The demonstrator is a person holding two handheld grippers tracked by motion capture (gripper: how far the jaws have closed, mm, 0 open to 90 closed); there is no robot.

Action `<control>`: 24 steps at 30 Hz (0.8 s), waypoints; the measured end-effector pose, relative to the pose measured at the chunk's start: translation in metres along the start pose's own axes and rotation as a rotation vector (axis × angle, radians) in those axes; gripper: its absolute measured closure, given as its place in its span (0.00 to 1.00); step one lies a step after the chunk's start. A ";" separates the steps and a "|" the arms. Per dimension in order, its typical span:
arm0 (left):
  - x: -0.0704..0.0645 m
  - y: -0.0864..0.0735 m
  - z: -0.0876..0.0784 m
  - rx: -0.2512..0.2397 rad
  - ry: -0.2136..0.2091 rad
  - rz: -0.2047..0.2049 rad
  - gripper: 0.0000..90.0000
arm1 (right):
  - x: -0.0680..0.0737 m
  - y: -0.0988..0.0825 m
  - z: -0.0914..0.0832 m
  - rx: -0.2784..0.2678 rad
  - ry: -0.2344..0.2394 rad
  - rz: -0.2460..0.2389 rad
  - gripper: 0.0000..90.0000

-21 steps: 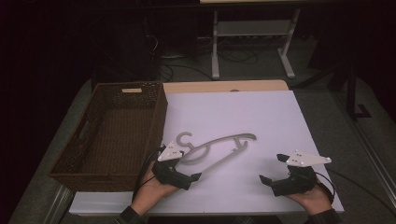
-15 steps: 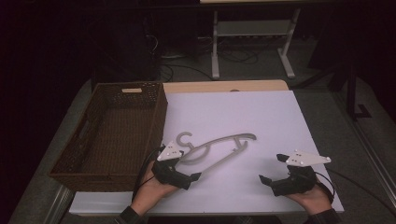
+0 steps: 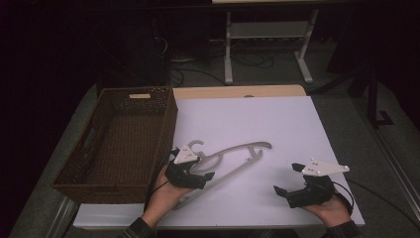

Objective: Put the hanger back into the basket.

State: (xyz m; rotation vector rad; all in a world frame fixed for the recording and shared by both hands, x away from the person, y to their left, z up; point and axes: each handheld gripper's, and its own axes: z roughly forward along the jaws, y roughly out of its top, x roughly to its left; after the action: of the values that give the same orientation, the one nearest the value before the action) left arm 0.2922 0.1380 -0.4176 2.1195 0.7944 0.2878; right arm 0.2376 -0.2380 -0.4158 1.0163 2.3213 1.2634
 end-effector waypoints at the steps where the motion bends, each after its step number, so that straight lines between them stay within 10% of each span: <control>1: 0.001 0.001 0.001 0.005 0.005 -0.001 0.34 | 0.000 0.000 0.001 -0.001 0.002 0.000 0.02; 10: 0.018 0.008 0.018 0.041 0.078 -0.038 0.66 | 0.000 0.000 0.001 0.002 0.009 0.003 0.02; 24: 0.031 0.005 0.041 0.145 0.154 -0.066 0.76 | -0.001 0.000 0.000 -0.001 0.014 0.006 0.02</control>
State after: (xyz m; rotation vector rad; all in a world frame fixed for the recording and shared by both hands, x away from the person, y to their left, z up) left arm 0.3375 0.1296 -0.4414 2.2204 0.9999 0.3715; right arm 0.2382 -0.2387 -0.4158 1.0175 2.3298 1.2775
